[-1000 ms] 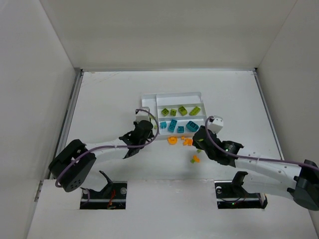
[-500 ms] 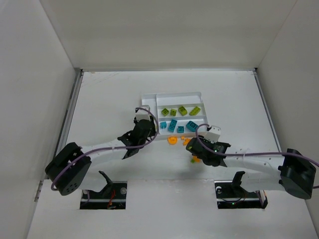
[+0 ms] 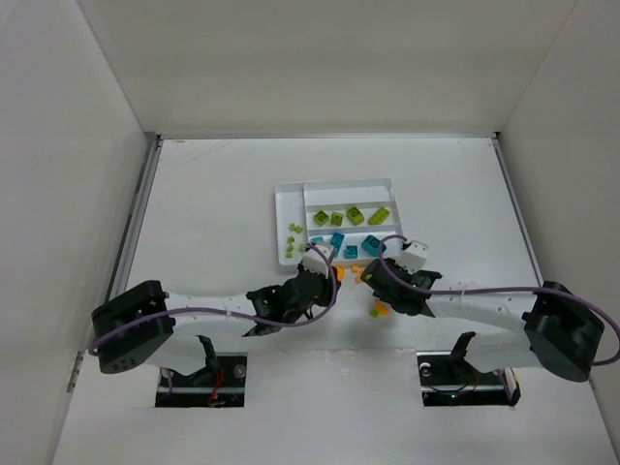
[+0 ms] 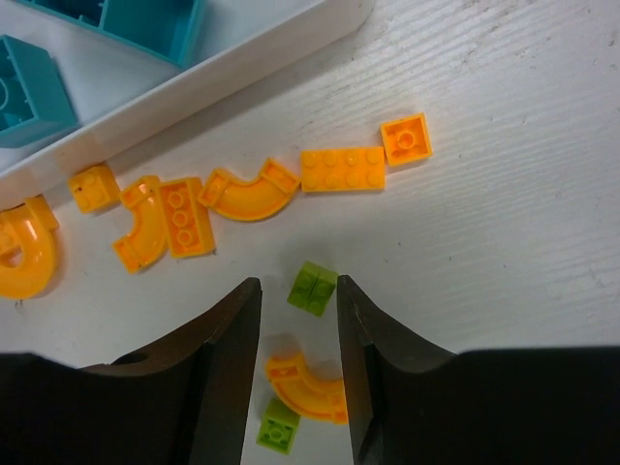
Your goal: Sort the legos into containers by color
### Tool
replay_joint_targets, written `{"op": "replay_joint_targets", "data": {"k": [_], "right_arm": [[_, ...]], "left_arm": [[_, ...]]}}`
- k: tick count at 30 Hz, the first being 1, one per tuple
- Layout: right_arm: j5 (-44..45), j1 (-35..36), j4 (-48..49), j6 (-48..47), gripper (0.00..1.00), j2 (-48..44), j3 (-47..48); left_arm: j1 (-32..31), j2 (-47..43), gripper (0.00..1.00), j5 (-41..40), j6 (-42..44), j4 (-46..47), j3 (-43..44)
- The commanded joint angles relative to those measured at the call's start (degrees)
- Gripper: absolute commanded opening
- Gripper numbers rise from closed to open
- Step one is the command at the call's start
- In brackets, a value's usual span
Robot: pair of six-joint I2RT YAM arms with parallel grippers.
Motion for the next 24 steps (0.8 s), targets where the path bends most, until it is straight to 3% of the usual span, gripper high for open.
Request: {"op": "replay_joint_targets", "data": {"k": [1,8,14,20,24], "right_arm": [[-0.56,-1.57,3.84,-1.52,0.43,1.68,0.84],[-1.09,-1.66,3.31,0.49,0.42,6.43,2.78],[-0.22,-0.78,4.02,0.94,0.22,8.11,3.66],[3.03,-0.96,4.37,-2.22,0.2,0.74,3.31],[2.42,-1.13,7.52,-6.69,0.2,-4.8,2.7]], "left_arm": [[-2.77,0.52,0.36,2.4,0.27,4.9,-1.18],[-7.69,3.5,0.41,6.18,0.8,8.33,-0.74],[-10.16,6.93,0.42,8.56,2.64,8.25,1.37],[-12.27,10.71,0.49,9.09,4.05,8.33,4.0],[-13.41,14.05,0.48,8.74,4.92,8.77,6.64]]}}
